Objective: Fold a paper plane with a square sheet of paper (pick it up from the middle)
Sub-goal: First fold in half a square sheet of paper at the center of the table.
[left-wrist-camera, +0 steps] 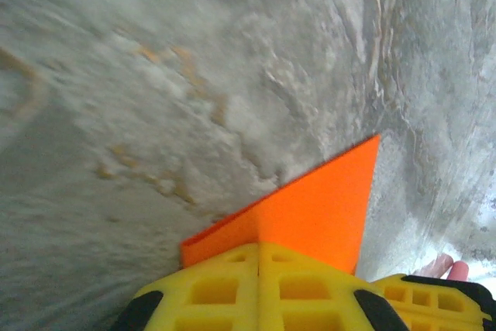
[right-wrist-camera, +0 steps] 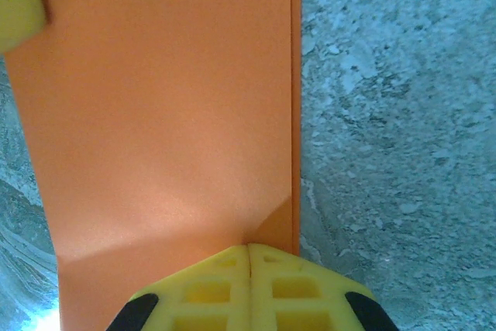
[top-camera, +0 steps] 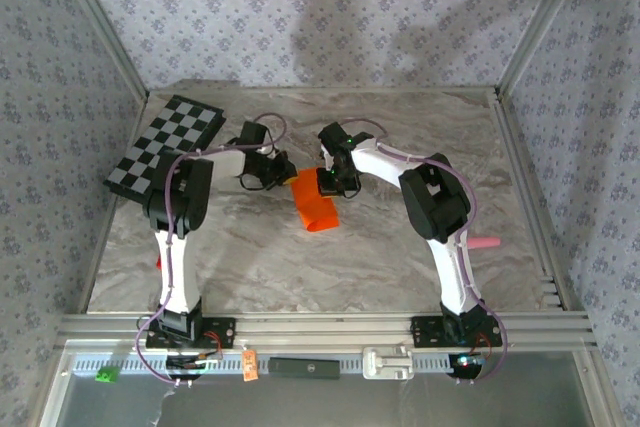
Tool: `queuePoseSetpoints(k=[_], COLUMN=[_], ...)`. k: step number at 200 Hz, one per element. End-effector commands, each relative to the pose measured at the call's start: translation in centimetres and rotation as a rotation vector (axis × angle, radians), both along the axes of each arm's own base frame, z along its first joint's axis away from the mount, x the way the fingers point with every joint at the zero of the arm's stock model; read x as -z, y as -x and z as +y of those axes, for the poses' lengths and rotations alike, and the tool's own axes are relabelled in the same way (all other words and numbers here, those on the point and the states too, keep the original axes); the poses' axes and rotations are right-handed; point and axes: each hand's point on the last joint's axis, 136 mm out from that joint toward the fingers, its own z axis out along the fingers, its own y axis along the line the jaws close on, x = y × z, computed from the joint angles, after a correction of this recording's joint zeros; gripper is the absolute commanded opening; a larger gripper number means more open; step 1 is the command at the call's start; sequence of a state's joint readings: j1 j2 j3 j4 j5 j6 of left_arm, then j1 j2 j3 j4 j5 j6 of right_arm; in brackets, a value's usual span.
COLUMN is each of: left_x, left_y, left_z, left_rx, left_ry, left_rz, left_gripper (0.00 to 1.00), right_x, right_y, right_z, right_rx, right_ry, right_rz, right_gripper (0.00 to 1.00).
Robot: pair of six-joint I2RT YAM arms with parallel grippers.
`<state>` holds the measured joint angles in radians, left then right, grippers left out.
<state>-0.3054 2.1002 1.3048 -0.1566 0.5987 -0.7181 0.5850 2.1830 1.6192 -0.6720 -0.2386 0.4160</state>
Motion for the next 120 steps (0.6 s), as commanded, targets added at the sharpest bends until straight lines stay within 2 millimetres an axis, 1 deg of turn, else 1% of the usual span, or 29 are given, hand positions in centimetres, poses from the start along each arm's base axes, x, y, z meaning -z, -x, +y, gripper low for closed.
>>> queuePoseSetpoints(k=[1, 18, 36, 47, 61, 75, 81, 94, 120], left_x=[3.0, 2.4, 0.3, -1.7, -4.2, -5.9, -6.2, -6.2, -4.6], left_y=[-1.4, -2.2, -2.7, -2.8, -2.5, -1.7, -1.2, 0.0, 1.9], left_z=[4.9, 6.3, 6.6, 5.9, 4.5, 3.0, 2.5, 1.2, -1.2], left_rx=[-0.095, -0.112, -0.100, -0.086, -0.057, -0.018, -0.001, 0.029, 0.065], left_ry=[-0.118, -0.135, -0.144, -0.111, -0.050, -0.027, -0.028, -0.030, -0.022], left_rz=[0.028, 0.014, -0.020, -0.045, -0.075, -0.089, -0.090, -0.079, -0.027], left_gripper=[0.05, 0.05, 0.05, 0.05, 0.05, 0.05, 0.05, 0.05, 0.05], right_x=[7.8, 7.7, 7.6, 7.5, 7.3, 7.1, 6.9, 6.6, 5.9], right_y=[4.8, 4.8, 4.5, 4.3, 4.1, 3.8, 3.6, 3.4, 2.5], right_z=[-8.2, -8.1, -8.1, -7.9, -7.7, -7.3, -7.1, -6.8, -6.2], right_rx=[0.004, -0.004, -0.008, -0.011, -0.022, -0.041, -0.048, -0.047, -0.053], right_ry=[0.358, 0.357, 0.356, 0.352, 0.345, 0.333, 0.326, 0.315, 0.277], right_rz=[0.203, 0.203, 0.197, 0.192, 0.190, 0.187, 0.185, 0.193, 0.176], right_gripper=[0.03, 0.03, 0.03, 0.03, 0.03, 0.03, 0.03, 0.03, 0.03])
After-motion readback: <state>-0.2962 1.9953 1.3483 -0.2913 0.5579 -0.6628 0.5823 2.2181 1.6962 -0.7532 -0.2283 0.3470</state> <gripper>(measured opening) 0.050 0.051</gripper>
